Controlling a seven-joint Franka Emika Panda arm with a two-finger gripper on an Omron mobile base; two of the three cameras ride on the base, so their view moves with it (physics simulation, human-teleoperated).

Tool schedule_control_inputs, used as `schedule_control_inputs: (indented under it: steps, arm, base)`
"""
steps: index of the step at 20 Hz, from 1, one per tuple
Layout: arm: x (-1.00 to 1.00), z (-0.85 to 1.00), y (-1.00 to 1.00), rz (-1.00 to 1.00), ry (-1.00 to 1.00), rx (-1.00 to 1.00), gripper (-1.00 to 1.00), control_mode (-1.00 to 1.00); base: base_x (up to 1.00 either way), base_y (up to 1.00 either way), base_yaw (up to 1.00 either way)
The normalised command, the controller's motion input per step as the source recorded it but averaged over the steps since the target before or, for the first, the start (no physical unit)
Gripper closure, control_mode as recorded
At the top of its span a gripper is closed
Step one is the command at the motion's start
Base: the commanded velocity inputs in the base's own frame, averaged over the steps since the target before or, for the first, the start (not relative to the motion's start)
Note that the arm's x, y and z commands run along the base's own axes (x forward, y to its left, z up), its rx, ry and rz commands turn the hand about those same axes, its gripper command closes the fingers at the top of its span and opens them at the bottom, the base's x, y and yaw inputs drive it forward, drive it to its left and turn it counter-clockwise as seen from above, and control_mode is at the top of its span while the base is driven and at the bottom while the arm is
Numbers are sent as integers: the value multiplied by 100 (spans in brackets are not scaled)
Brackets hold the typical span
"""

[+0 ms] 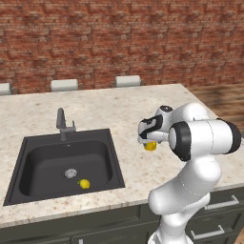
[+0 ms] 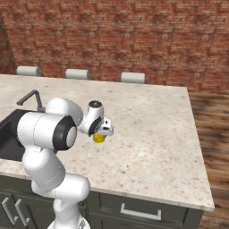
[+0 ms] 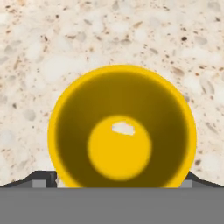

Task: Clear the mugs and bowl far away from the sink.

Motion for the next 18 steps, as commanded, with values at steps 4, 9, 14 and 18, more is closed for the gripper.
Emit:
schedule_control_inputs:
  steps: [4, 9, 14, 18]
  arm:
    - [1, -16, 0, 0, 2, 0, -100, -100]
    - [-9, -16, 0, 0, 5, 0, -100, -100]
    - [-11, -20, 0, 0, 10, 0, -100, -100]
    - [0, -20, 0, 0, 12, 0, -100, -100]
  base:
    - [0, 0, 0]
    - [0, 0, 0]
    - [0, 0, 0]
    - [0, 0, 0]
